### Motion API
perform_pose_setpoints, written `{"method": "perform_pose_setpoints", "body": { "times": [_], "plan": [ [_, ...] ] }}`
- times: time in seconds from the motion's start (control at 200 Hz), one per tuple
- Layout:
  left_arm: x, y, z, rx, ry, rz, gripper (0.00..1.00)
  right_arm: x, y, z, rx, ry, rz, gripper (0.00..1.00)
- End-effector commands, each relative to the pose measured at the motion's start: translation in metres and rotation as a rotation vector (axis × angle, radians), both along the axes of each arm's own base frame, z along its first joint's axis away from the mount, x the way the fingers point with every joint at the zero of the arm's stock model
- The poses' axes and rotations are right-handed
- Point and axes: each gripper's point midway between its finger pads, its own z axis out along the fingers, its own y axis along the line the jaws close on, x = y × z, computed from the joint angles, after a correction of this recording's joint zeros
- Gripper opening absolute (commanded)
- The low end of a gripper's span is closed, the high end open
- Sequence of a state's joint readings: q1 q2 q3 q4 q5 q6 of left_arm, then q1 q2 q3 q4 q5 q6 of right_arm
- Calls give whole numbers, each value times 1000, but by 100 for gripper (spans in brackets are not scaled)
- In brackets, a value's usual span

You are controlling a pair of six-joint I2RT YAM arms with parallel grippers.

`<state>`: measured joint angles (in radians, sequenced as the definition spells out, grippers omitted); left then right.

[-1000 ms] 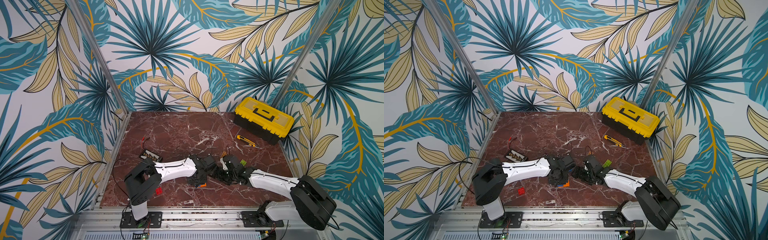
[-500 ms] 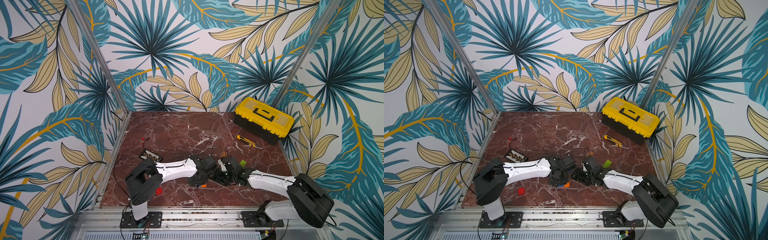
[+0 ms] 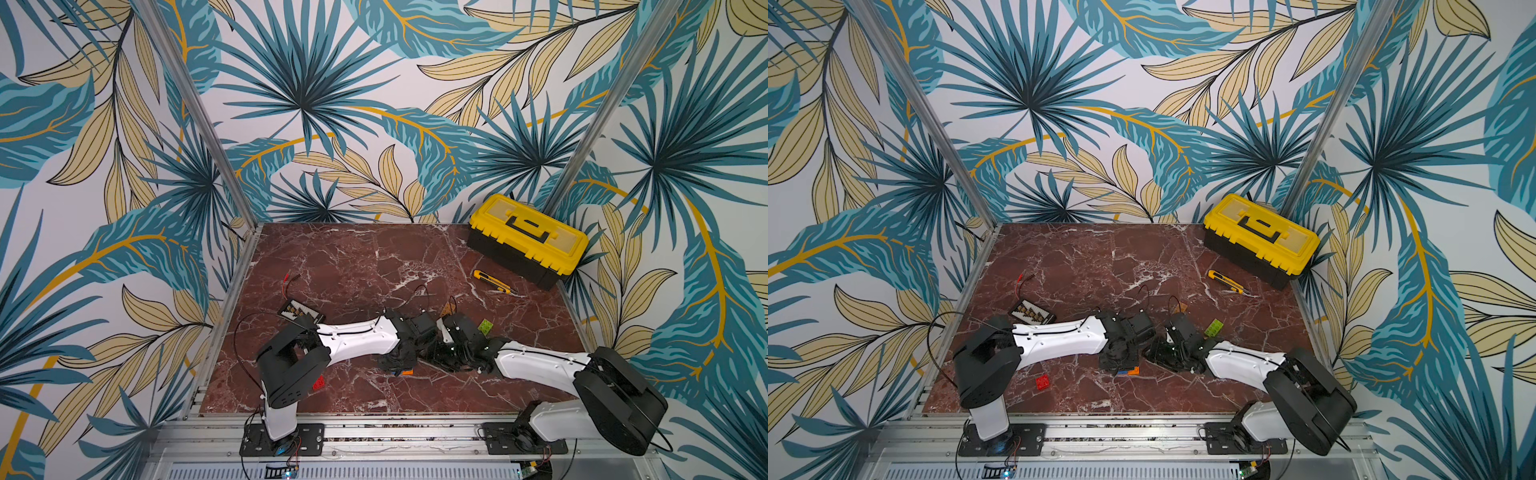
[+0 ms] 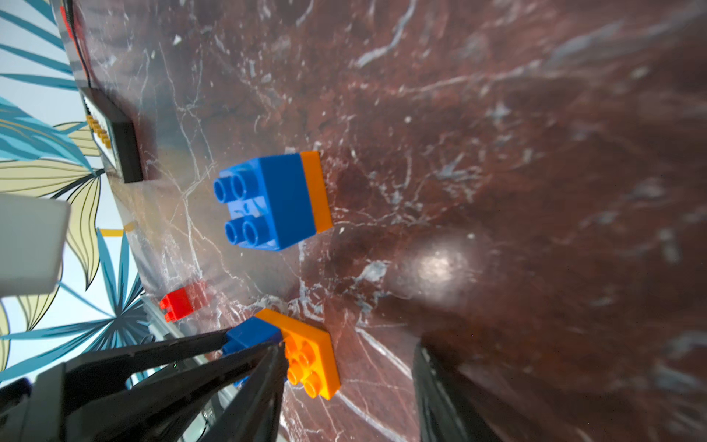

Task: Assemble the number 5 with lego
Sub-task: Assemble the lego brick with the lego brick.

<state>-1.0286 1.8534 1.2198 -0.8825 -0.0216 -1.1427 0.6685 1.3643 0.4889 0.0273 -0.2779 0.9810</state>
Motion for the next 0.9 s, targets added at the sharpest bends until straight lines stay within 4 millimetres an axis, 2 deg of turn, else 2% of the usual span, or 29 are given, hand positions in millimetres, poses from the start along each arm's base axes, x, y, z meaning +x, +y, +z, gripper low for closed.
{"method": "perform_pose_setpoints", "body": {
  "times": [0.0,0.18,0.295,0.411,0.496,0.601,0.896],
  "plan": [
    [-34,13,-60,64,163,-34,25,-7,-19,-12,-80,17,-40,56],
    [-51,19,-91,32,238,-15,23,-4,-25,-8,-100,-8,-62,56],
    [-56,14,-99,5,274,-31,23,-1,-26,-5,-104,-17,-68,56],
    [-53,22,-101,14,266,-10,24,1,-25,-1,-108,-22,-64,56],
    [-45,27,-88,49,223,-9,28,2,-25,1,-105,-26,-66,56],
    [-29,25,-67,65,157,-24,35,4,-23,4,-93,-34,-68,56],
    [10,5,-2,17,15,-59,50,5,-17,7,-74,-31,-55,56]
  ]
}}
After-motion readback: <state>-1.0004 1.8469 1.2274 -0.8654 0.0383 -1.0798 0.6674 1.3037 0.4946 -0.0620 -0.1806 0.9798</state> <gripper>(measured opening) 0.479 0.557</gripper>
